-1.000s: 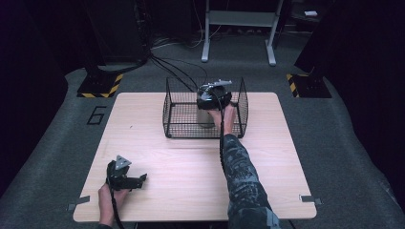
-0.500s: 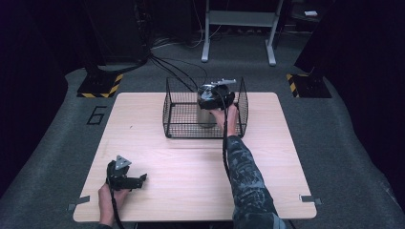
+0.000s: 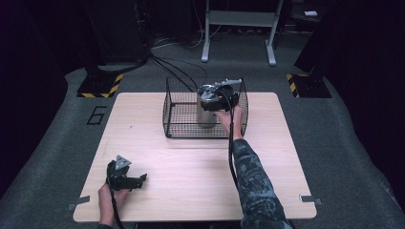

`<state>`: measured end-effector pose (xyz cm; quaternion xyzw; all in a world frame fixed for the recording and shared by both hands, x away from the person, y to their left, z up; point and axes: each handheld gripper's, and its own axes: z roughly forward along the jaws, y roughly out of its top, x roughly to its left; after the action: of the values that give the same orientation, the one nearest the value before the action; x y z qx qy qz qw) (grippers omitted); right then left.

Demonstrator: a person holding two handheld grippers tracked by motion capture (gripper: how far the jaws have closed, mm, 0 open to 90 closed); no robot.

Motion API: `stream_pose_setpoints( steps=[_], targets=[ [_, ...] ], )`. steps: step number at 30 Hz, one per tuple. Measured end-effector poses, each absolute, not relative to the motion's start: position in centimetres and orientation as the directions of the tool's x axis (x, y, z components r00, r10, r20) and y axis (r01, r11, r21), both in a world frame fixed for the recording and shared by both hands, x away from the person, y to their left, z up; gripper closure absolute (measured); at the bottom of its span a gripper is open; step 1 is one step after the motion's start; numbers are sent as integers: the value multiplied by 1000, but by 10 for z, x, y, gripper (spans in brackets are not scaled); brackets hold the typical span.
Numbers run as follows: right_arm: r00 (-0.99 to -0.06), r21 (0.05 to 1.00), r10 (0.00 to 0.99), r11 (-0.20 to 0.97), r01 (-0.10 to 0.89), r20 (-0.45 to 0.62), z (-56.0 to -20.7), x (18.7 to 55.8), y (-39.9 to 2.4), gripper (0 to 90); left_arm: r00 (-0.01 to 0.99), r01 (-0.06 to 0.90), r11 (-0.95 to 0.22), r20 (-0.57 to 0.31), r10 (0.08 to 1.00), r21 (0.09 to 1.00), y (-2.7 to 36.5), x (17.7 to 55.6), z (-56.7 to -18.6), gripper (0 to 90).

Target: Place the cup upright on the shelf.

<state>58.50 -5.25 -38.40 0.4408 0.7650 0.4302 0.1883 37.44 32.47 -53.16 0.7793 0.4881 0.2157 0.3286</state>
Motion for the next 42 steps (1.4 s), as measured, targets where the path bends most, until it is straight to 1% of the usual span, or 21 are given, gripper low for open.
stream_pose_setpoints(
  steps=[11, 19, 20, 21, 22, 26, 29, 30, 33, 37, 40, 41, 42],
  targets=[
    [-567, 821, 820, 265, 506, 84, -371, 562, -64, 0, 431, 620, -308, 15, 902, 722, 325, 374, -532, 19],
    [-588, 832, 807, 285, 475, 59, -359, 534, -79, 0, 431, 620, -307, 14, 902, 722, 325, 374, -532, 19],
    [-594, 834, 803, 291, 469, 54, -357, 526, -83, 0, 428, 621, -304, 12, 903, 722, 325, 374, -532, 19],
    [-594, 834, 803, 291, 469, 54, -357, 526, -83, 0, 428, 621, -304, 12, 903, 722, 325, 374, -532, 19],
    [-598, 835, 800, 296, 463, 48, -355, 517, -87, 0, 427, 621, -301, 11, 904, 724, 324, 374, -532, 19],
    [-604, 838, 796, 305, 452, 36, -355, 503, -94, 0, 431, 619, -308, 15, 902, 722, 325, 374, -532, 19],
    [-610, 838, 792, 315, 446, 28, -359, 488, -102, 0, 430, 619, -307, 15, 903, 723, 325, 374, -532, 19],
    [-612, 836, 790, 315, 450, 31, -364, 479, -108, 0, 431, 619, -308, 16, 902, 722, 325, 374, -532, 19],
    [-604, 828, 797, 319, 461, 29, -370, 468, -115, 0, 431, 619, -308, 15, 902, 723, 325, 374, -532, 19],
    [-587, 818, 809, 315, 481, 33, -389, 452, -132, 0, 429, 619, -306, 15, 903, 724, 325, 374, -532, 19],
    [-559, 804, 828, 299, 514, 50, -406, 441, -147, 0, 423, 620, -296, 8, 906, 726, 324, 374, -532, 19],
    [-542, 796, 838, 287, 532, 60, -418, 433, -156, 0, 428, 618, -306, 16, 903, 724, 325, 374, -532, 19],
    [-542, 796, 838, 287, 532, 60, -418, 433, -156, 0, 424, 621, -297, 8, 906, 726, 324, 374, -532, 19]
  ],
)
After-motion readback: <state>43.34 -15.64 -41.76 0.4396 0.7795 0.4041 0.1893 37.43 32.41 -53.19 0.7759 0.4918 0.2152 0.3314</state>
